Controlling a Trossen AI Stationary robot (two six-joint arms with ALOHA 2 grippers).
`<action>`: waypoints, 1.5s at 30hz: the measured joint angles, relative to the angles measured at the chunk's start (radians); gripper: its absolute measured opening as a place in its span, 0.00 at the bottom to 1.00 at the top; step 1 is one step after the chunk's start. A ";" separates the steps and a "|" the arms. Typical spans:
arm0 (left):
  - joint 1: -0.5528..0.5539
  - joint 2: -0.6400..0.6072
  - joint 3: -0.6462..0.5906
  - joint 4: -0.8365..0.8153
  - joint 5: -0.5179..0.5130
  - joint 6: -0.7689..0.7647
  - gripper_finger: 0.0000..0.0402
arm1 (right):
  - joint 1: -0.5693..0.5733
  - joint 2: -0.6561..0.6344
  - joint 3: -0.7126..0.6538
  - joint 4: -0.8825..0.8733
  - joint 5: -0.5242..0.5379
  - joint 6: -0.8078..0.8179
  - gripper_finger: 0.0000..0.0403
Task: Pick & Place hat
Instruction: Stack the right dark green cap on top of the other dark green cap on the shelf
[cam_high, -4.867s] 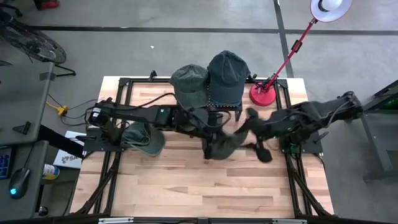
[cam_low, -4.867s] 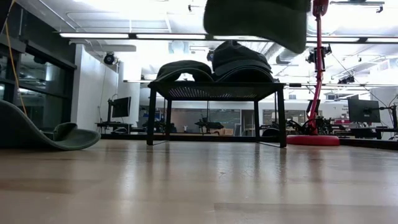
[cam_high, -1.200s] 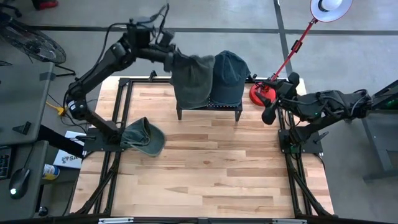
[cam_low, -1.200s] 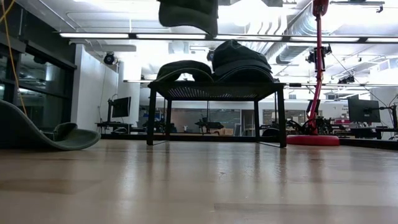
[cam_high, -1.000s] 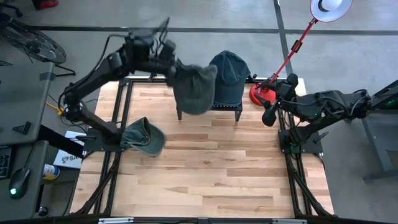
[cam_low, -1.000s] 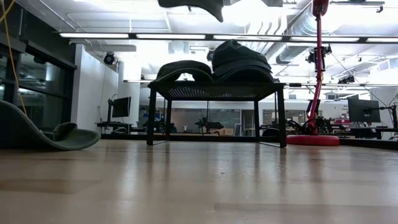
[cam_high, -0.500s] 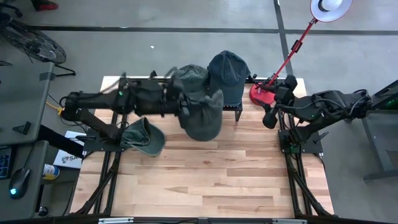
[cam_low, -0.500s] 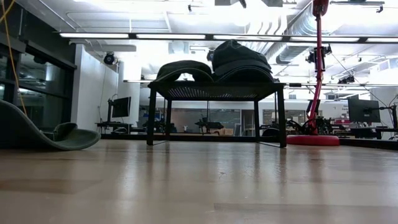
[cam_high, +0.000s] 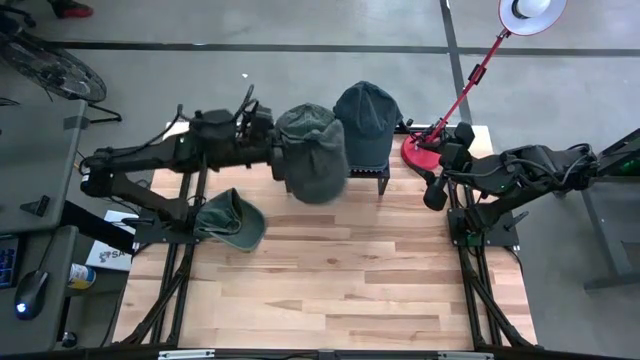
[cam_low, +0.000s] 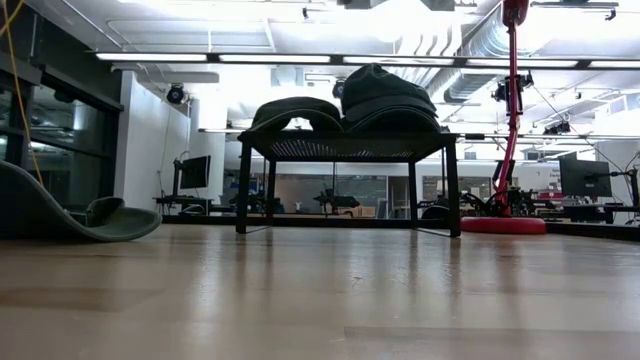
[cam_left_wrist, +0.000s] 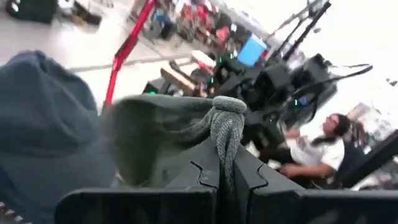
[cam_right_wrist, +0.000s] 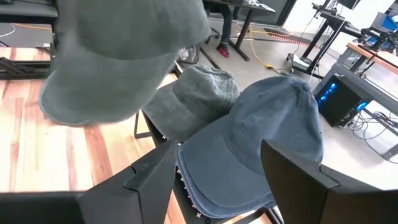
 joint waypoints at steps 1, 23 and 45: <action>0.024 -0.004 -0.001 -0.014 0.042 0.000 0.00 | 0.000 0.000 0.000 0.000 0.000 0.000 0.56; 0.450 -0.027 -0.167 0.123 0.601 -0.077 0.00 | 0.000 0.000 0.000 0.001 0.050 -0.008 0.56; 0.651 -0.020 -0.284 0.241 0.862 -0.103 0.00 | 0.000 0.001 0.000 0.001 0.101 0.008 0.56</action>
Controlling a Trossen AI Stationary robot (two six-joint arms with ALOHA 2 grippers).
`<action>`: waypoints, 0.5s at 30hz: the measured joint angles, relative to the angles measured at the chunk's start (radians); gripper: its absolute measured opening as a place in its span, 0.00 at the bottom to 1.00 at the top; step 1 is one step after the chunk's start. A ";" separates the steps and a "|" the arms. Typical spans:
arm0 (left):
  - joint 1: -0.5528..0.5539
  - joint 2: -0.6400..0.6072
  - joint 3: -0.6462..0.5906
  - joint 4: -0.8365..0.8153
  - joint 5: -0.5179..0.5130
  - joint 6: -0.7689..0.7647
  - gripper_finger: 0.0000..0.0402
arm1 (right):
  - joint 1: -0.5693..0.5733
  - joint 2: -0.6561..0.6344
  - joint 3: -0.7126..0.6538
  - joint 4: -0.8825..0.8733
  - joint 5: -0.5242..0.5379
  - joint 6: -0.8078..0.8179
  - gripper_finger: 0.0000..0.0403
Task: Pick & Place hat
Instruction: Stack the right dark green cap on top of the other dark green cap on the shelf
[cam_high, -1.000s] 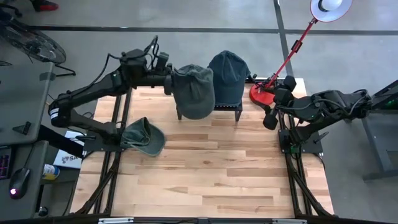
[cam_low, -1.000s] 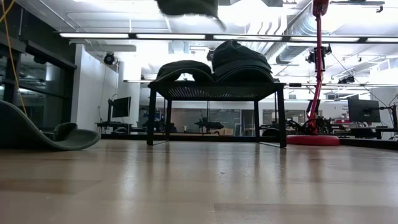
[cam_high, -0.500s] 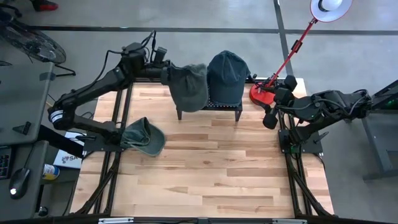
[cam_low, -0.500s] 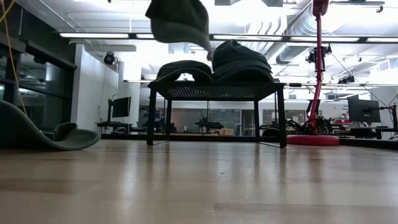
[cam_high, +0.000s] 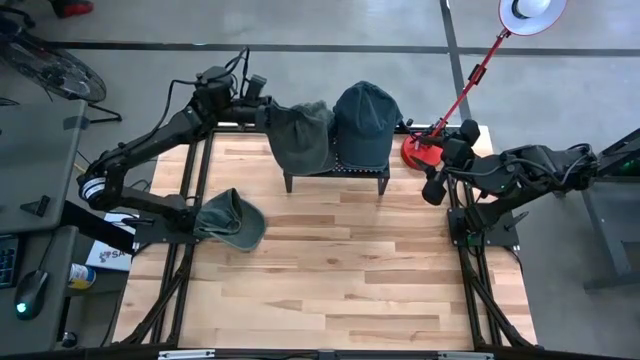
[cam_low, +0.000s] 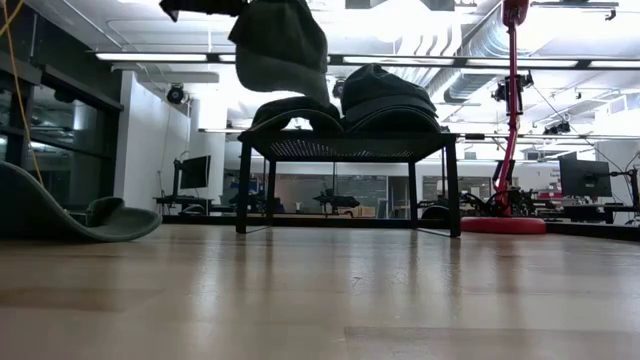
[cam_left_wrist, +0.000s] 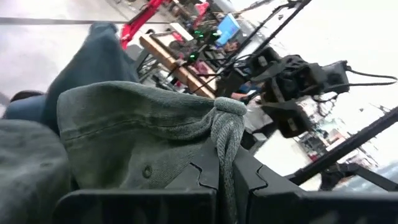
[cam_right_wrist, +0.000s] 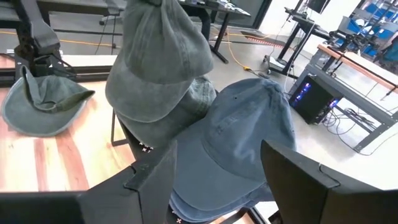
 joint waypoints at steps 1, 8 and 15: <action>0.000 0.001 0.000 0.011 0.008 0.001 0.00 | 0.000 0.000 0.000 0.000 0.000 0.000 0.56; 0.000 0.045 0.002 0.031 0.038 0.000 0.00 | 0.000 0.000 0.000 0.000 0.002 0.003 0.56; 0.000 0.079 0.002 0.095 0.036 0.000 0.00 | 0.000 0.000 0.000 0.000 -0.002 0.026 0.56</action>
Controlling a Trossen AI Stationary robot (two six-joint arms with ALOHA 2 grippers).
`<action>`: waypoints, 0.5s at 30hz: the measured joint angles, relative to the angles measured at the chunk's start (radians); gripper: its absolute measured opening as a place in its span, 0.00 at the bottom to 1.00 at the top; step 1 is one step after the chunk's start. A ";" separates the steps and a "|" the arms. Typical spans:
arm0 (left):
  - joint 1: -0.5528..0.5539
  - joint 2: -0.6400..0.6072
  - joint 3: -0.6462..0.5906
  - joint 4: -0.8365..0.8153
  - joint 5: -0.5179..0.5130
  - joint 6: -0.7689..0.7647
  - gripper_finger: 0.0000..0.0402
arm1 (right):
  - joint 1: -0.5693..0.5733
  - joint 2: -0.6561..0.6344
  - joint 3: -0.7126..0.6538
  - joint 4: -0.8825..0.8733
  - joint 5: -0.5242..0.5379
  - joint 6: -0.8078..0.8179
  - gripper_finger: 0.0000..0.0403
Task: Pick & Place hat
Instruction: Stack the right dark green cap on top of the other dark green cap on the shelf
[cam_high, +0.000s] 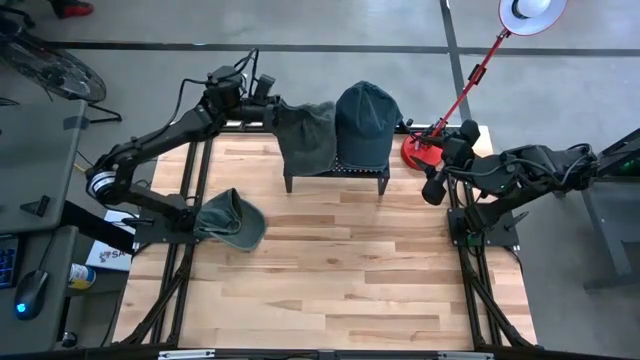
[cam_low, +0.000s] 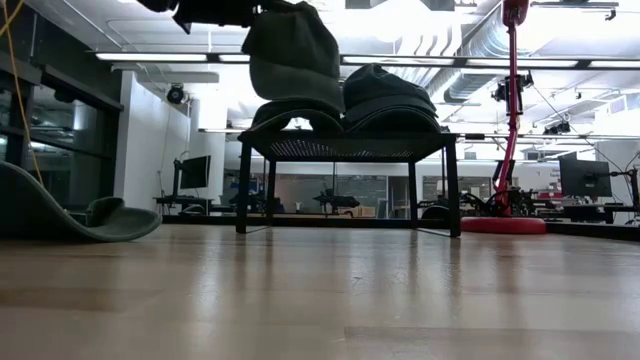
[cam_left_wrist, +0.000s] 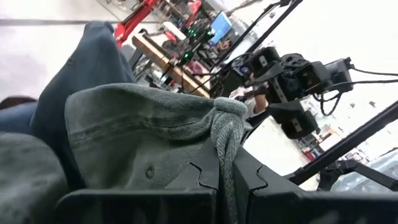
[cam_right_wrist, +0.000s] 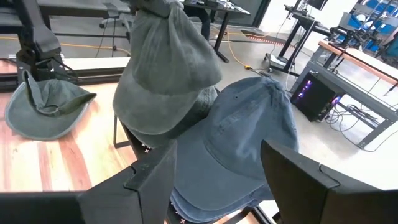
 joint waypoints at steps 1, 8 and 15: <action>0.000 0.003 0.000 0.010 0.000 -0.004 0.00 | 0.000 0.000 0.000 0.000 0.000 0.000 0.56; 0.013 0.030 0.000 0.006 0.017 -0.018 0.00 | 0.000 0.000 0.000 0.000 0.000 0.000 0.56; 0.012 0.050 0.000 0.005 0.004 0.001 0.00 | 0.000 0.000 0.000 -0.001 0.000 -0.003 0.56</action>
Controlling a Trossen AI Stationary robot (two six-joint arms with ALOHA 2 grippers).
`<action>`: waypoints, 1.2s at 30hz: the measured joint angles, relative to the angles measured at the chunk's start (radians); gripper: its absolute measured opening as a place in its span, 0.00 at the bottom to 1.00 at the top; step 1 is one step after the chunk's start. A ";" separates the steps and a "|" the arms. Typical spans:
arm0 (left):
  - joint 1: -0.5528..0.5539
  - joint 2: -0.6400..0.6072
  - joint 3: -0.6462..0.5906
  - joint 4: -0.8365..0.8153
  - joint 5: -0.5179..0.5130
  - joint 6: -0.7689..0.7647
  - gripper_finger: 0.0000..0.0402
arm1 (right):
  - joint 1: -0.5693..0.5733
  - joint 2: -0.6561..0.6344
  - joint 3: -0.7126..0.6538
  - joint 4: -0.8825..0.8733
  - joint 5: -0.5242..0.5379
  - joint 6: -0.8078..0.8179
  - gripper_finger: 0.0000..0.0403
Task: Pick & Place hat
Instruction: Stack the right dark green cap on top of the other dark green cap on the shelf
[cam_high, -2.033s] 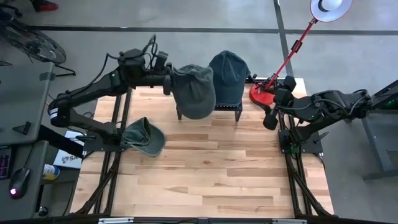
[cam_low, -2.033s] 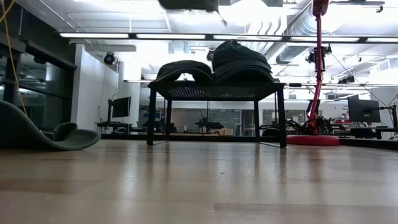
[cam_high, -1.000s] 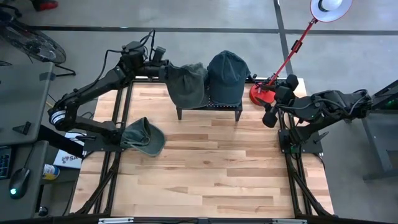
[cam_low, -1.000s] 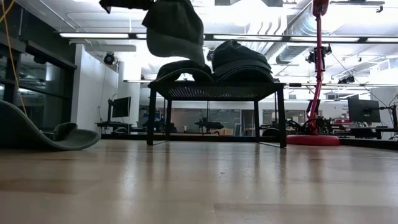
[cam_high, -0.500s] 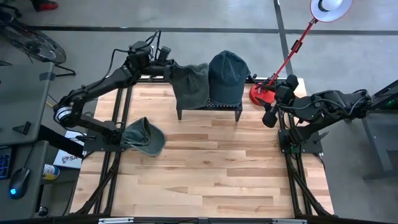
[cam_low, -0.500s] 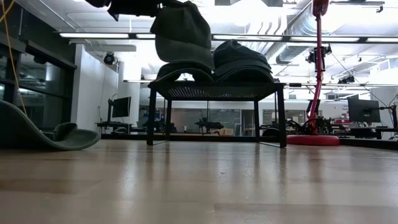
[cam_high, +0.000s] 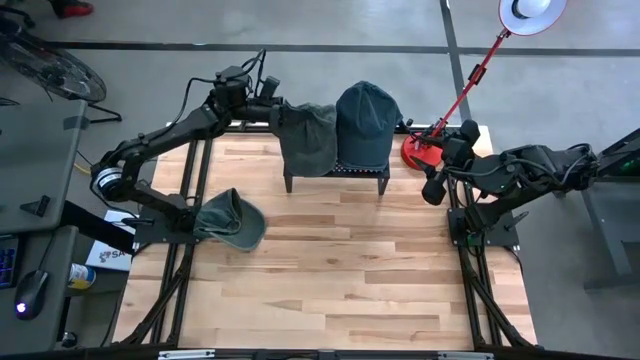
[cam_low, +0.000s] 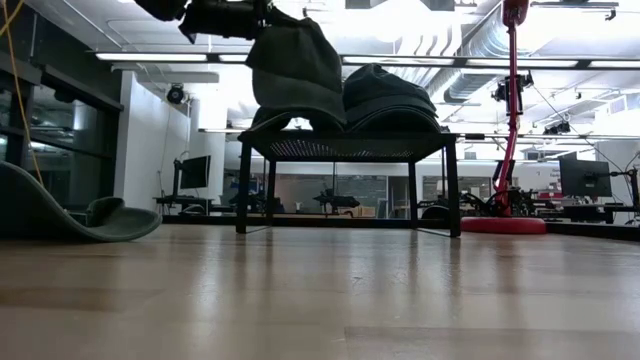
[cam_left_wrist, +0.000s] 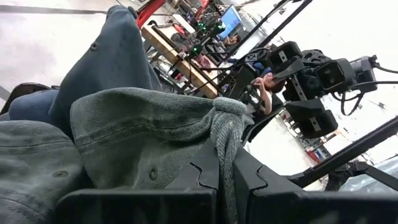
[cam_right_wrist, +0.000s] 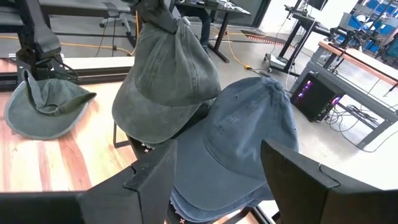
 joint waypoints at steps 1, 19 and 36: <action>0.000 0.000 0.000 0.000 -0.003 0.001 0.00 | 0.000 0.000 0.000 0.000 0.000 0.000 0.56; 0.049 0.000 0.000 0.031 0.025 -0.020 0.00 | 0.000 0.000 0.000 -0.014 0.003 0.003 0.56; 0.065 -0.001 0.001 0.047 0.088 -0.046 0.00 | 0.000 0.000 0.000 -0.016 0.031 0.000 0.56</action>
